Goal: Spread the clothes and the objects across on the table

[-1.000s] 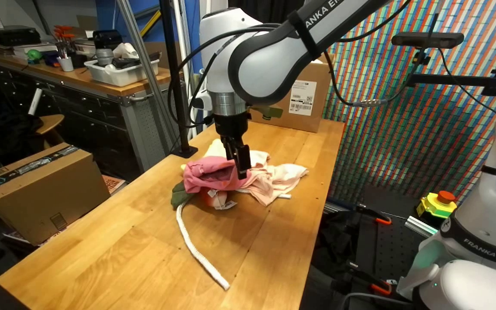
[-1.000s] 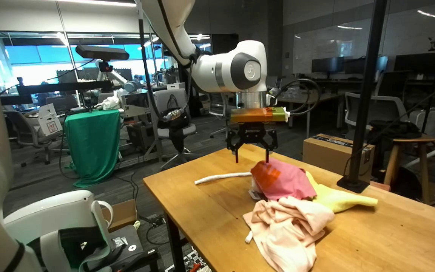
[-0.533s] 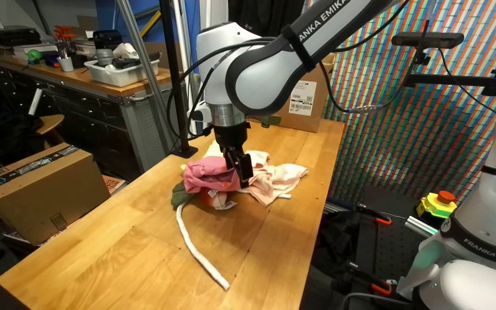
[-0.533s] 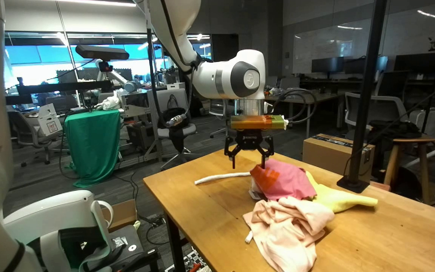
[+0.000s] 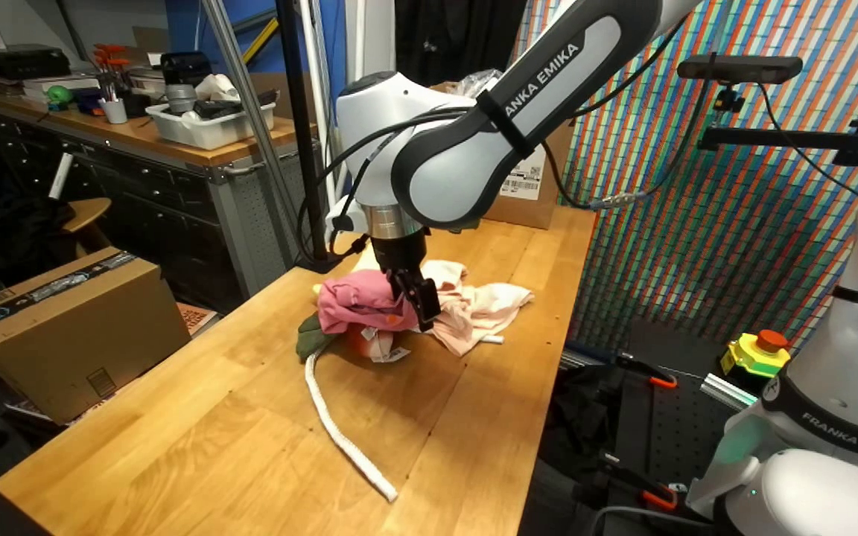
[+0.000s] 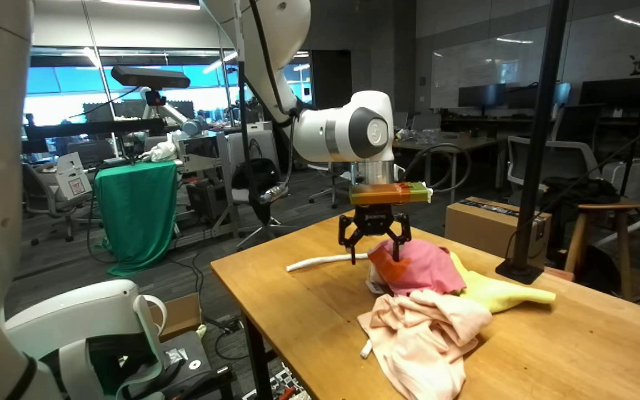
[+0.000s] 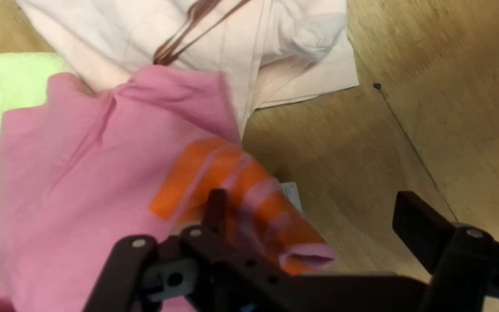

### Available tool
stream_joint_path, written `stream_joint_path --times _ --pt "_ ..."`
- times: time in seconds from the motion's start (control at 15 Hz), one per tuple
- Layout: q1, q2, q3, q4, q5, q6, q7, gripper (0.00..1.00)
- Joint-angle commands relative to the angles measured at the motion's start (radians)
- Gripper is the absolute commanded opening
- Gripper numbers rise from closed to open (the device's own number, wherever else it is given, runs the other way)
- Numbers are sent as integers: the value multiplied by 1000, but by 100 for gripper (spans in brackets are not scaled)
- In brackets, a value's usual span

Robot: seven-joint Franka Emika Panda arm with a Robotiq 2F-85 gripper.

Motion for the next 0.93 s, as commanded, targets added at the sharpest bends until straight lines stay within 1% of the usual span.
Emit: stream_joint_path --times 0.0,0.13,0.33,0.4,0.47,0.53,0.6,0.8,0.87 --pt "5 38 -17 39 -68 53 24 100" --pt "9 48 -24 40 -102 98 43 100" --pt "9 59 -29 49 -132 130 63 100" --pt "9 61 -31 50 -137 136 68 95" --pt "8 59 -32 48 -145 144 74 74" --pt "8 60 -33 47 -150 149 80 71" --pt "8 56 -34 45 -153 150 85 70" --pt "10 50 -38 38 -167 158 109 46" --pt "11 49 -40 35 -172 159 116 37"
